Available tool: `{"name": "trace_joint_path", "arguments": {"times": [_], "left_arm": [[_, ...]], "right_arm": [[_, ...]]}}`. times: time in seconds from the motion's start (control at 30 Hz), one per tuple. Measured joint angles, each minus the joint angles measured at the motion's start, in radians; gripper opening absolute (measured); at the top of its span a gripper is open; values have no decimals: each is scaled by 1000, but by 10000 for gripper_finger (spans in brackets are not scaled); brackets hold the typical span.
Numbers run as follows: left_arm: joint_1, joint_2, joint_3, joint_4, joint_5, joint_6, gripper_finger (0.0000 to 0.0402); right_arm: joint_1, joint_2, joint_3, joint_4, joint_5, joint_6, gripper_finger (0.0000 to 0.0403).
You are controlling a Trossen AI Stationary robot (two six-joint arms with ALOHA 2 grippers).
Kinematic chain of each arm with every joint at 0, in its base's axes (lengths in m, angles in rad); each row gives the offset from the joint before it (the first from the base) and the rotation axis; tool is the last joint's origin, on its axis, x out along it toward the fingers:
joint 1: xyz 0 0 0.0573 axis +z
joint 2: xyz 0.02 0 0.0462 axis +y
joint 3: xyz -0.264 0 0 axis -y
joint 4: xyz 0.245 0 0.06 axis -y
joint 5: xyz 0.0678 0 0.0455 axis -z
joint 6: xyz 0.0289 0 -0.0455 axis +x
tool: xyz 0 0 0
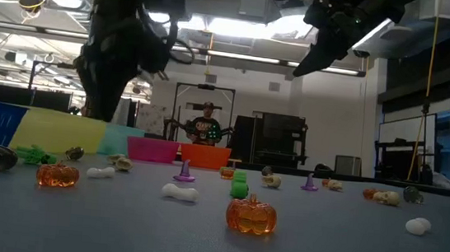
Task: Sort Halloween decoration
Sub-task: Put the black skull toy into the green bin
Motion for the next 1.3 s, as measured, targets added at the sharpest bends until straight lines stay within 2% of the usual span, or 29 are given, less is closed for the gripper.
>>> {"name": "trace_joint_path", "arguments": {"times": [0.2, 0.77, 1.1, 1.3], "left_arm": [[-4, 25, -27, 1, 7, 11, 163], [-73, 37, -28, 7, -34, 271, 163], [-67, 41, -28, 3, -53, 271, 163], [-67, 41, -92, 29, -39, 269, 163]], "right_arm": [[0, 0, 0, -5, 8, 0, 168], [0, 0, 0, -18, 8, 0, 168], [0, 0, 0, -18, 8, 0, 168], [0, 0, 0, -19, 8, 0, 168]]}}
